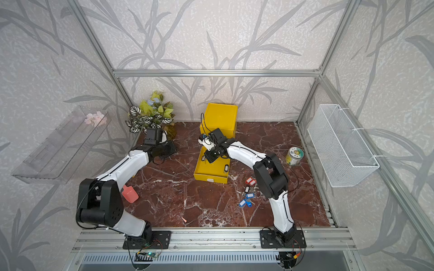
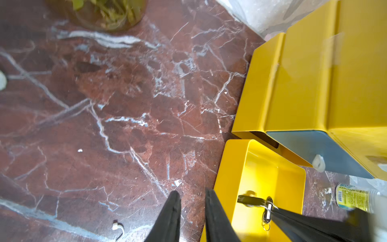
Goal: Take the keys out of the drawer
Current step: Pick up the key from the drawer, then place the key at the center of the board.
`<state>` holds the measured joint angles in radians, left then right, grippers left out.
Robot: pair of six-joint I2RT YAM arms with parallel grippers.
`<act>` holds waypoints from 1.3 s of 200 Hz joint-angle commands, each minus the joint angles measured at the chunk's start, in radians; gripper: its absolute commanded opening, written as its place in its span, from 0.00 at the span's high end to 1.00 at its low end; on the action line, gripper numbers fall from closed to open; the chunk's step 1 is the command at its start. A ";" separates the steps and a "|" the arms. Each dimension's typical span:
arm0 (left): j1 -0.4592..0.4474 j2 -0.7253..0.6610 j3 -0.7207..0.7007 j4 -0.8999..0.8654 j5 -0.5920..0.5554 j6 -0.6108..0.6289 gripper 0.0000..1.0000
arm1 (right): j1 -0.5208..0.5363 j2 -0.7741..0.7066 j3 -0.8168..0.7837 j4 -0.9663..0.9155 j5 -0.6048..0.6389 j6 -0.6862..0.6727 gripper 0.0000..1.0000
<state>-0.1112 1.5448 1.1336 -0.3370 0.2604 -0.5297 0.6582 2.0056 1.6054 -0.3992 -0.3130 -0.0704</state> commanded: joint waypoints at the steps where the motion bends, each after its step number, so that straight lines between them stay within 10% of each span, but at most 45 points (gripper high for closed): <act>1: -0.046 0.008 0.098 -0.022 -0.002 0.075 0.76 | -0.001 -0.136 -0.020 -0.043 0.018 0.023 1.00; 90: -0.272 0.177 0.305 -0.130 0.111 0.243 0.76 | -0.065 -0.623 -0.188 -0.435 0.205 0.276 1.00; 182: -0.432 0.369 0.392 -0.217 0.168 0.347 0.75 | -0.245 -0.600 -0.317 -0.696 0.193 0.389 1.00; 211: -0.482 0.415 0.391 -0.203 0.117 0.343 0.71 | -0.285 -0.581 -0.339 -0.713 0.186 0.371 0.70; 260: -0.514 0.456 0.419 -0.214 0.063 0.406 0.65 | -0.285 -0.547 -0.343 -0.716 0.170 0.355 0.64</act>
<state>-0.6189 1.9945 1.5177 -0.5274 0.3775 -0.1833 0.3740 1.4456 1.2640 -1.0866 -0.1253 0.2974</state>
